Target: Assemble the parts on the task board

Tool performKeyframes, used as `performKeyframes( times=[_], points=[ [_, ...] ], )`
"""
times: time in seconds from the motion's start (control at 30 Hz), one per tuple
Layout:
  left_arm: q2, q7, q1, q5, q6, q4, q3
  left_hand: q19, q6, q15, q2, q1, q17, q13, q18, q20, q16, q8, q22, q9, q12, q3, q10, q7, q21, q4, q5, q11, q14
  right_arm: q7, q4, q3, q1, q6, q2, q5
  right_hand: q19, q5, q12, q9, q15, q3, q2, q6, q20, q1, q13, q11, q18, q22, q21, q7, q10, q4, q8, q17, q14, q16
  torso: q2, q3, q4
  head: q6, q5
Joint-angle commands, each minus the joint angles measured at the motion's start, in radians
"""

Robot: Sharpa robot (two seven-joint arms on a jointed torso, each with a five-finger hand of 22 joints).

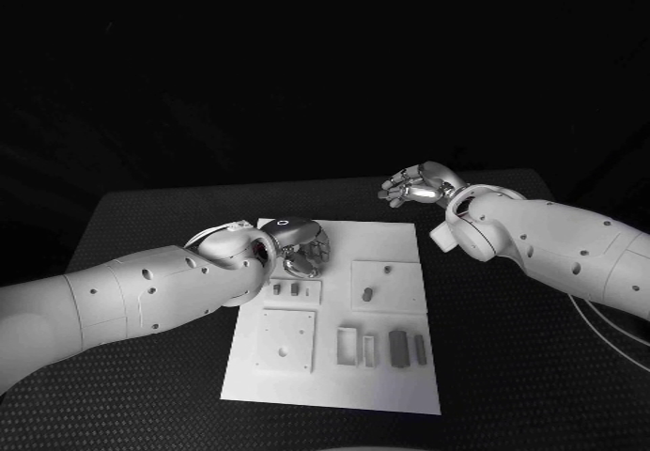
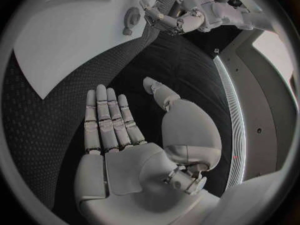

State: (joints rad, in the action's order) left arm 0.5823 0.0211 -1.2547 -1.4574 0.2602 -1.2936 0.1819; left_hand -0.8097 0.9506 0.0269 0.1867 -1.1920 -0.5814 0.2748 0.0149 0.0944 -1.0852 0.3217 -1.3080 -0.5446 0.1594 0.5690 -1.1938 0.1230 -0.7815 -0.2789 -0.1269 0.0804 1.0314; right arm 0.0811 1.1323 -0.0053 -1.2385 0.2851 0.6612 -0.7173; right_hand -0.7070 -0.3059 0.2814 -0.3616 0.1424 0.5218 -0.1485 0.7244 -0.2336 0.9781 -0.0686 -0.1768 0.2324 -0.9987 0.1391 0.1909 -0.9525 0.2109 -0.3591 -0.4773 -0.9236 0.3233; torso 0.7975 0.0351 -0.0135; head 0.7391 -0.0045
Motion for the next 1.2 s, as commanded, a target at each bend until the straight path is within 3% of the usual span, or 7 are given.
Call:
performKeyframes(
  times=[0.03,0.33,0.8,1.2],
  points=[
    [0.0,-0.013,0.0,-0.031,-0.041,-0.004,0.0,-0.005,0.006,-0.002,0.003,0.012,-0.002,-0.002,0.021,0.029,-0.006,-0.002,-0.019,0.002,-0.007,-0.004,-0.005,0.002,-0.005,0.0,0.007,0.004,0.004,0.008,0.002,0.0,0.001,-0.014,0.001,0.002,-0.003,-0.006,-0.004,0.002,0.006,-0.001,-0.002,-0.003,-0.001,-0.005,0.0,0.0,0.007,-0.001,-0.004,0.024,-0.007,-0.005,-0.004,0.001,0.004,-0.007,-0.001,-0.0001,0.0004,0.001,-0.001],
    [-0.004,-0.022,0.003,-0.036,-0.026,0.005,0.0,-0.012,0.006,-0.003,0.004,0.011,-0.007,-0.003,0.025,0.029,-0.022,-0.007,-0.021,0.006,-0.019,0.0,-0.008,0.004,-0.011,0.002,0.014,0.005,0.005,0.008,0.003,0.0,0.001,-0.014,0.0,0.002,-0.003,-0.007,-0.004,0.002,0.006,-0.001,-0.002,-0.003,-0.001,-0.005,0.0,0.0,0.007,-0.002,-0.004,0.024,-0.007,-0.005,-0.004,0.002,0.004,-0.007,-0.001,-0.0001,0.001,0.001,0.0],
    [-0.014,-0.038,0.018,-0.036,-0.041,0.025,0.0,-0.02,0.019,0.0,-0.04,-0.023,-0.009,-0.001,0.029,0.03,-0.04,-0.007,-0.02,0.006,-0.03,0.027,-0.023,0.001,-0.018,-0.002,0.007,0.002,0.005,0.008,0.006,0.0,0.001,-0.015,0.002,0.002,-0.003,-0.009,-0.005,0.002,0.006,-0.001,-0.002,-0.003,-0.001,-0.005,0.0,0.0,0.007,-0.002,-0.005,0.024,-0.007,-0.005,-0.004,0.002,0.003,-0.007,0.001,0.0001,-0.0001,0.003,0.0],
    [-0.019,-0.034,0.021,-0.035,-0.049,0.029,0.0,-0.029,0.024,0.005,-0.059,-0.019,-0.011,0.002,0.03,0.033,-0.054,-0.007,-0.021,0.007,-0.033,0.033,-0.037,0.0,-0.024,0.004,0.012,-0.003,0.015,0.009,0.006,0.0,0.001,-0.015,0.0,0.002,-0.004,-0.009,-0.005,0.002,0.006,-0.001,-0.001,-0.002,-0.001,-0.005,0.0,0.0,0.007,-0.003,-0.006,0.023,-0.007,-0.005,-0.005,0.002,0.003,-0.007,-0.001,0.0002,0.0003,0.005,0.0]
  ],
)
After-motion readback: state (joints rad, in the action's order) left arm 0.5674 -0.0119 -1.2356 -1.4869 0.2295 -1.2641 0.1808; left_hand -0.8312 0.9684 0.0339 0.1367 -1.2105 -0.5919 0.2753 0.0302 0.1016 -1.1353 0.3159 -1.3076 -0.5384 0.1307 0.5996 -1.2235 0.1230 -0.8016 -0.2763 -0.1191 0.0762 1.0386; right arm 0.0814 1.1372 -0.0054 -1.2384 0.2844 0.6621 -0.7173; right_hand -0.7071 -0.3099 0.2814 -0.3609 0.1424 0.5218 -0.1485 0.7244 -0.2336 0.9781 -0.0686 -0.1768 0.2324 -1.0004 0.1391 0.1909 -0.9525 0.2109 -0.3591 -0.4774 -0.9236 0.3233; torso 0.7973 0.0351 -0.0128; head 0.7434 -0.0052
